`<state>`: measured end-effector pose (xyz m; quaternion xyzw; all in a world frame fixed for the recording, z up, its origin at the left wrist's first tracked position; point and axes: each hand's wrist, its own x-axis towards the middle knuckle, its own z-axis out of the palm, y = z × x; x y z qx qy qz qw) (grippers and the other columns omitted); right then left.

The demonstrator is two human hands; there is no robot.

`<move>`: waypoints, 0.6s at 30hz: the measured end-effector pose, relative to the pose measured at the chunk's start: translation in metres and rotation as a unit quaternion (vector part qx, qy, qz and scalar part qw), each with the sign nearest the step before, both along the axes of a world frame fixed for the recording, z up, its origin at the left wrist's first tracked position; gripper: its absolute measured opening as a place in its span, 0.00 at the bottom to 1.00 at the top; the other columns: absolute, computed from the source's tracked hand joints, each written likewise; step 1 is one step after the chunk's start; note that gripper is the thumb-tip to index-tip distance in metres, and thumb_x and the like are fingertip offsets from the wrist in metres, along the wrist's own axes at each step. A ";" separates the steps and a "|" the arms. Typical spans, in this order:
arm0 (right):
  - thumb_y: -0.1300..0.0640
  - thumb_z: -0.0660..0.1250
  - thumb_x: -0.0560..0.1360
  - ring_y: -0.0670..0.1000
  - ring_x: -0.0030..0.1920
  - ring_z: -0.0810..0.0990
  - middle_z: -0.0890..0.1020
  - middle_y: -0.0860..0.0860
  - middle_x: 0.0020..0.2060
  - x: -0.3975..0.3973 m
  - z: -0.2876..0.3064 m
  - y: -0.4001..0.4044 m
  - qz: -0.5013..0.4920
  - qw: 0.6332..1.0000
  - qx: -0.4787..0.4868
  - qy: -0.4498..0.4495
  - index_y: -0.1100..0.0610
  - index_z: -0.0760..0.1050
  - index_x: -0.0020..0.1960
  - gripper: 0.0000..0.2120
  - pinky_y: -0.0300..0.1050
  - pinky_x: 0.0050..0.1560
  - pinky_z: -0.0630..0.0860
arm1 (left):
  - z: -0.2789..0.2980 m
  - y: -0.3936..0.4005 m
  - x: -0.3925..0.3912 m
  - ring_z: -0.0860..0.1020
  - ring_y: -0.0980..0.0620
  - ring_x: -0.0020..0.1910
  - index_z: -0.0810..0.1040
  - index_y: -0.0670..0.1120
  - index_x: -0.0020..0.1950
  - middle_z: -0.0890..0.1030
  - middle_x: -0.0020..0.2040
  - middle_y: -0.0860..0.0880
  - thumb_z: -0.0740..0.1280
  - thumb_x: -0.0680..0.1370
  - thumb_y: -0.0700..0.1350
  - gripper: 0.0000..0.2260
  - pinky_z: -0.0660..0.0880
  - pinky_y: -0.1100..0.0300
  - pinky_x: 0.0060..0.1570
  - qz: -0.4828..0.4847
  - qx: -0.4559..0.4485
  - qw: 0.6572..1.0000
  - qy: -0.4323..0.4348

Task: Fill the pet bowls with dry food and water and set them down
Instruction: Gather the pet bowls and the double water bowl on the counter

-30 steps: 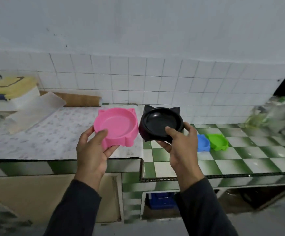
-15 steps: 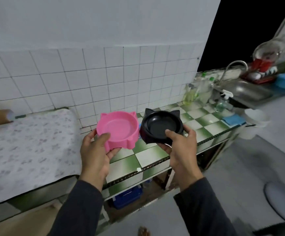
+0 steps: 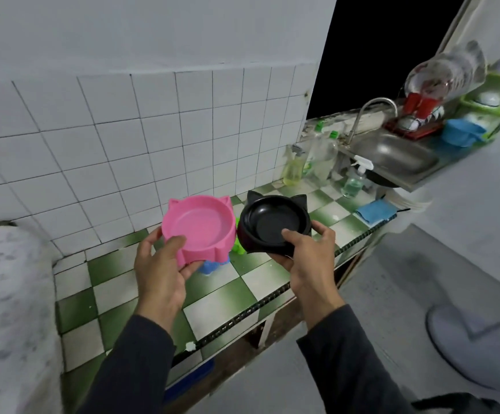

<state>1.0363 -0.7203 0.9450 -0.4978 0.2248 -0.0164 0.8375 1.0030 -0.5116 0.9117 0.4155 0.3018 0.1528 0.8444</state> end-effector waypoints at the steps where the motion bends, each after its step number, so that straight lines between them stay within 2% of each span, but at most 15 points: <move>1: 0.70 0.71 0.73 0.61 0.56 0.82 0.77 0.58 0.59 0.011 -0.002 -0.002 0.001 1.000 -0.004 0.004 0.50 0.66 0.63 0.26 0.54 0.37 0.84 | -0.002 -0.002 0.010 0.79 0.37 0.63 0.74 0.49 0.69 0.76 0.68 0.42 0.72 0.76 0.34 0.23 0.84 0.44 0.44 0.003 0.001 1.000 0.001; 8: 0.71 0.69 0.73 0.61 0.56 0.82 0.76 0.59 0.60 0.078 -0.020 -0.014 0.028 0.999 -0.009 0.021 0.51 0.66 0.62 0.25 0.54 0.36 0.83 | -0.014 -0.015 0.061 0.79 0.37 0.63 0.74 0.49 0.70 0.76 0.69 0.43 0.72 0.75 0.33 0.25 0.84 0.47 0.41 0.033 -0.002 0.999 0.004; 15: 0.72 0.69 0.71 0.62 0.56 0.80 0.75 0.59 0.58 0.146 -0.047 -0.028 0.076 0.996 -0.012 0.036 0.49 0.67 0.60 0.26 0.55 0.36 0.83 | -0.036 -0.034 0.101 0.81 0.40 0.60 0.76 0.55 0.60 0.78 0.65 0.44 0.71 0.76 0.34 0.20 0.84 0.47 0.43 0.073 0.003 0.997 0.009; 18: 0.72 0.69 0.71 0.63 0.55 0.81 0.76 0.59 0.57 0.175 -0.057 -0.034 0.117 0.992 -0.025 0.039 0.47 0.67 0.56 0.25 0.55 0.36 0.82 | -0.047 -0.046 0.115 0.81 0.39 0.60 0.75 0.52 0.62 0.77 0.66 0.43 0.69 0.76 0.33 0.19 0.84 0.47 0.42 0.110 0.006 0.994 0.012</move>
